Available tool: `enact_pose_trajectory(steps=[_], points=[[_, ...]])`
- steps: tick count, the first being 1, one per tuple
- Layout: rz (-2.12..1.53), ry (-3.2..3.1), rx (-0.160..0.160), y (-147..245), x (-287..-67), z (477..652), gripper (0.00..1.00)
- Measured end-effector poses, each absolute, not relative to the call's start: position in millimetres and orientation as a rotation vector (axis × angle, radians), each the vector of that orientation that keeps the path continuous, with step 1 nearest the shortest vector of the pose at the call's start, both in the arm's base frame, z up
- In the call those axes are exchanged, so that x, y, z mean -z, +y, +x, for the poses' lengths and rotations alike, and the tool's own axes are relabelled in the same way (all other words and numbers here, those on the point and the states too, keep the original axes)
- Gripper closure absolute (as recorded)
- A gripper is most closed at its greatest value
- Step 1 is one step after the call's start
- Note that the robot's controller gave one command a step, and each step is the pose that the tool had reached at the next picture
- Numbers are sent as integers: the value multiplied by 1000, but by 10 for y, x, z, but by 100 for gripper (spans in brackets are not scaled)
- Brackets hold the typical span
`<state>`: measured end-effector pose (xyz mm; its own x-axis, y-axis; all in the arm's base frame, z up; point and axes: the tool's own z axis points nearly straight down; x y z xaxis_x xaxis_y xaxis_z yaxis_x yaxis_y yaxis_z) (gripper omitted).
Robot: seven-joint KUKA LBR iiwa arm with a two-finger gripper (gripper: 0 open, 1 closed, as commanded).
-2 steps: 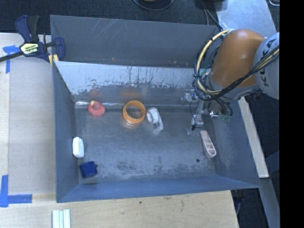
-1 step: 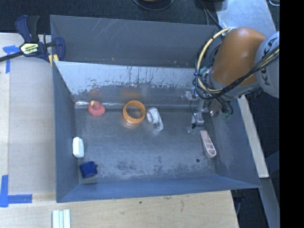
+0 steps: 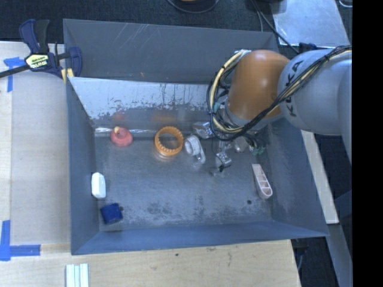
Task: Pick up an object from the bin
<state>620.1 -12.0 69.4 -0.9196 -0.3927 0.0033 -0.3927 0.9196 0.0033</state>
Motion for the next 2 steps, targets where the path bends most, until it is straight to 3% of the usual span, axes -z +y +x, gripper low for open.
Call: enact_pose_trajectory(steps=[1, 2], points=[[412, -3127, -3, -180, -1091, 6197, 0], [1229, -2897, 3, 165, -1013, 6215, 0]])
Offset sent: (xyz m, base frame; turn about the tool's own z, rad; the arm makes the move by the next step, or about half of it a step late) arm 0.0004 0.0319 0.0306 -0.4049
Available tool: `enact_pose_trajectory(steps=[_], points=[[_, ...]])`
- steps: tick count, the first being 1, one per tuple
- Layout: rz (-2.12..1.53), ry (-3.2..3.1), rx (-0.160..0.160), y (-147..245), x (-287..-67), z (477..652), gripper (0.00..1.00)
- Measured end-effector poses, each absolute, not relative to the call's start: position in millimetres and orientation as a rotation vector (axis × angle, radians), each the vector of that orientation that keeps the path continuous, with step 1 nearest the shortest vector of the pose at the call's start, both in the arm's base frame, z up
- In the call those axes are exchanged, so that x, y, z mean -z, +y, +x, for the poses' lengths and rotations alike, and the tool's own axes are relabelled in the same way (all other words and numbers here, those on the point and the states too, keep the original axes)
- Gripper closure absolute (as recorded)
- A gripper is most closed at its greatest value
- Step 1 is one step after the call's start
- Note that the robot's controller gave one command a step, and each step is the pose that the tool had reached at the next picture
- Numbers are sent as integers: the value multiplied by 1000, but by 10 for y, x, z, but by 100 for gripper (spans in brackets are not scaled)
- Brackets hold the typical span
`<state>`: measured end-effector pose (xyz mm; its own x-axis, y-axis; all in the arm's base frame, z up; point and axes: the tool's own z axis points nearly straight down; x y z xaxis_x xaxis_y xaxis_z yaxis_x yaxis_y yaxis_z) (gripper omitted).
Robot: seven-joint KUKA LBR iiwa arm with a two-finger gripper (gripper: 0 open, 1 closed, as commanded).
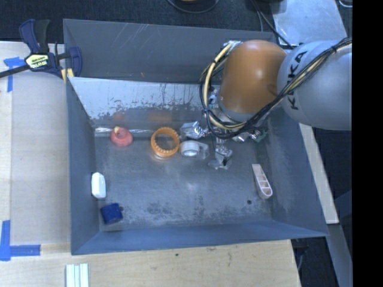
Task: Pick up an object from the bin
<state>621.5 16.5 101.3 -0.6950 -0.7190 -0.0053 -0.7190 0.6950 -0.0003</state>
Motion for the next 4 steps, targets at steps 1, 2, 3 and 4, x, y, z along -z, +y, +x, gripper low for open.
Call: enact_pose_trajectory(steps=[1, 2, 3, 4], points=[[-173, 3126, -2, 30, -770, 6244, 0], [-1122, 2916, 3, 122, -741, 6281, 100], [-1292, 2845, 3, 134, -738, 6285, 100], [-1182, 2891, 1, 121, -1304, 6281, 100]])
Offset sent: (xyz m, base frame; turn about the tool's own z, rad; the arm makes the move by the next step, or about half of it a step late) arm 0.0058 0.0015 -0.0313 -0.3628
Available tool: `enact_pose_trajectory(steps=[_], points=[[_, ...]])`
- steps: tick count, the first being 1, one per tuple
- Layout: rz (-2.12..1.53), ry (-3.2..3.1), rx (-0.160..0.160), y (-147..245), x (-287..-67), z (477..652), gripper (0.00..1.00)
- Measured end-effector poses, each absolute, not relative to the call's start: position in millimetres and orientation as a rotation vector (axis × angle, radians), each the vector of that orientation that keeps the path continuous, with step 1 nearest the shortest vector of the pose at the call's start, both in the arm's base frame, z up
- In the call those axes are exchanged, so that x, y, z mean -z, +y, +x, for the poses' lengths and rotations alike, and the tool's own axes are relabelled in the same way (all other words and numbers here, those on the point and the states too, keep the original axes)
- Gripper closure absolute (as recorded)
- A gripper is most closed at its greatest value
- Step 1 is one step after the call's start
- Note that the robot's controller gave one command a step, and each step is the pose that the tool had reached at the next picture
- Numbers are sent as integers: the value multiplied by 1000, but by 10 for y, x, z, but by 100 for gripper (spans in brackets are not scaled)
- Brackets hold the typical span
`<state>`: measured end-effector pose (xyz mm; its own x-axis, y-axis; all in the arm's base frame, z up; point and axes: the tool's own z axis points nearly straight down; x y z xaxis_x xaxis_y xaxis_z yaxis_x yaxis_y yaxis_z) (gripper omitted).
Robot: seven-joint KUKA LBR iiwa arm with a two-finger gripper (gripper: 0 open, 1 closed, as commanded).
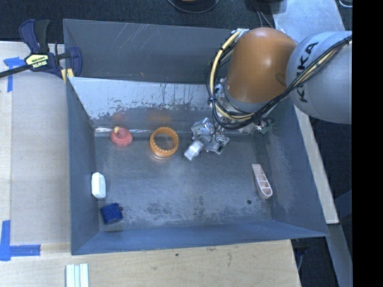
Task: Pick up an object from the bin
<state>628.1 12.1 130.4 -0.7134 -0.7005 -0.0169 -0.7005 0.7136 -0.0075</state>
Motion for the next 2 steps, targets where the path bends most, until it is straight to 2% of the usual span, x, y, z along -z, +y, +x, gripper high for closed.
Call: enact_pose_trajectory(steps=[2], points=[[-1177, 2887, 1, 119, -1454, 6290, 100]])
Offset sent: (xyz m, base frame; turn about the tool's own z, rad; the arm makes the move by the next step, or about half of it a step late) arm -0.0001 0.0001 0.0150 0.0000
